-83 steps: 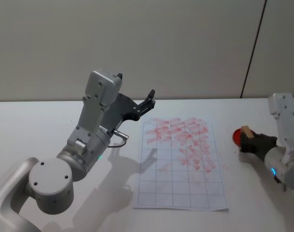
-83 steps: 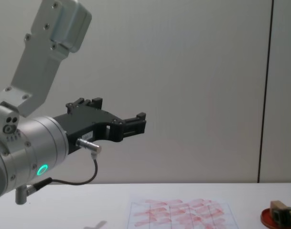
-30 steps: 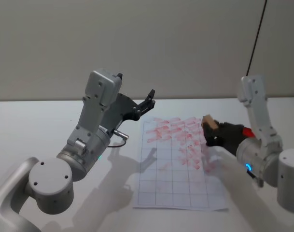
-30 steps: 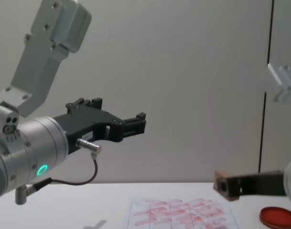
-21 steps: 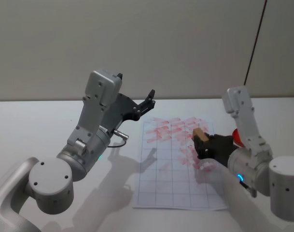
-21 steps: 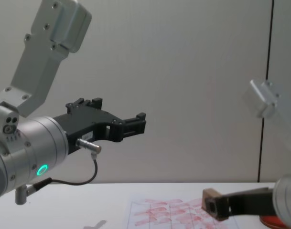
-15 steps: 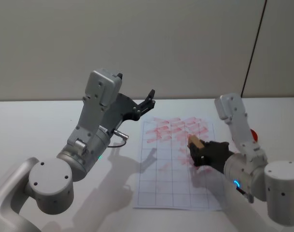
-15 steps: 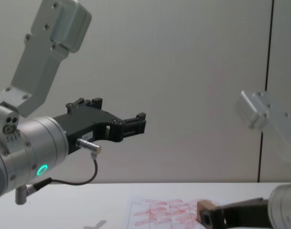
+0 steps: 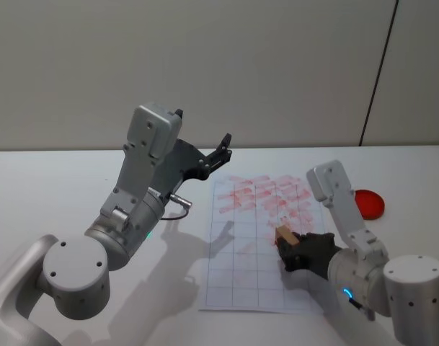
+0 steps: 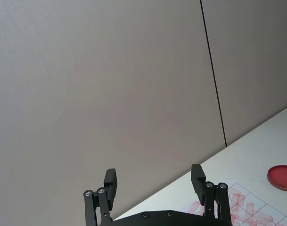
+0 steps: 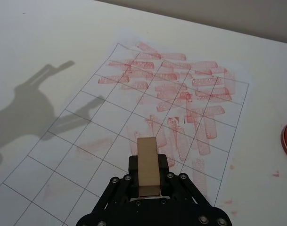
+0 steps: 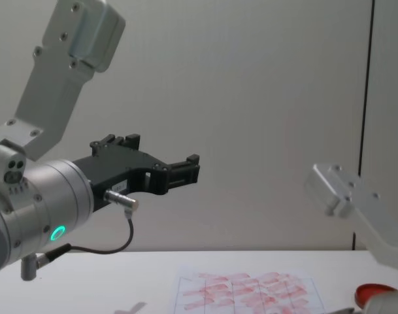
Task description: Use the one hand to pick up the stamp and affix it onto the A4 paper.
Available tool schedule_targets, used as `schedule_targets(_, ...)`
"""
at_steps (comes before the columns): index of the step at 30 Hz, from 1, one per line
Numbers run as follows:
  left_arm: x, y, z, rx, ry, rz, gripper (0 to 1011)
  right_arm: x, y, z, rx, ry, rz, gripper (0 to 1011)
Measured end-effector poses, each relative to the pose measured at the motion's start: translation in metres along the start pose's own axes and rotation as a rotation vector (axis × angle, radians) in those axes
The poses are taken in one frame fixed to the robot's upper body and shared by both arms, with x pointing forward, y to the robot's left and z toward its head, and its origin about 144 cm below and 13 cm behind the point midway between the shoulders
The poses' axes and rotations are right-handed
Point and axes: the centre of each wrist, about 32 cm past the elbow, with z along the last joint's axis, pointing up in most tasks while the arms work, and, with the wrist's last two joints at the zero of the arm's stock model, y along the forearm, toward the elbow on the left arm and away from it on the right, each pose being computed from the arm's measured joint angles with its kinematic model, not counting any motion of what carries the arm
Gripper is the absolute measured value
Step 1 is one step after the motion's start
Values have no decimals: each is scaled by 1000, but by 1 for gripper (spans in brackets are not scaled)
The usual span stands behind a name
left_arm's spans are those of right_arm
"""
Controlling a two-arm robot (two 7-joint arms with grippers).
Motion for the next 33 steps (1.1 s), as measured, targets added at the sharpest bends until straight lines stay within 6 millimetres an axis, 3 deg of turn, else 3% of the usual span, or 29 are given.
schedule_targets(33,0,0,0,0,0,0,1001,4,8,-16,-14,-18,18,220)
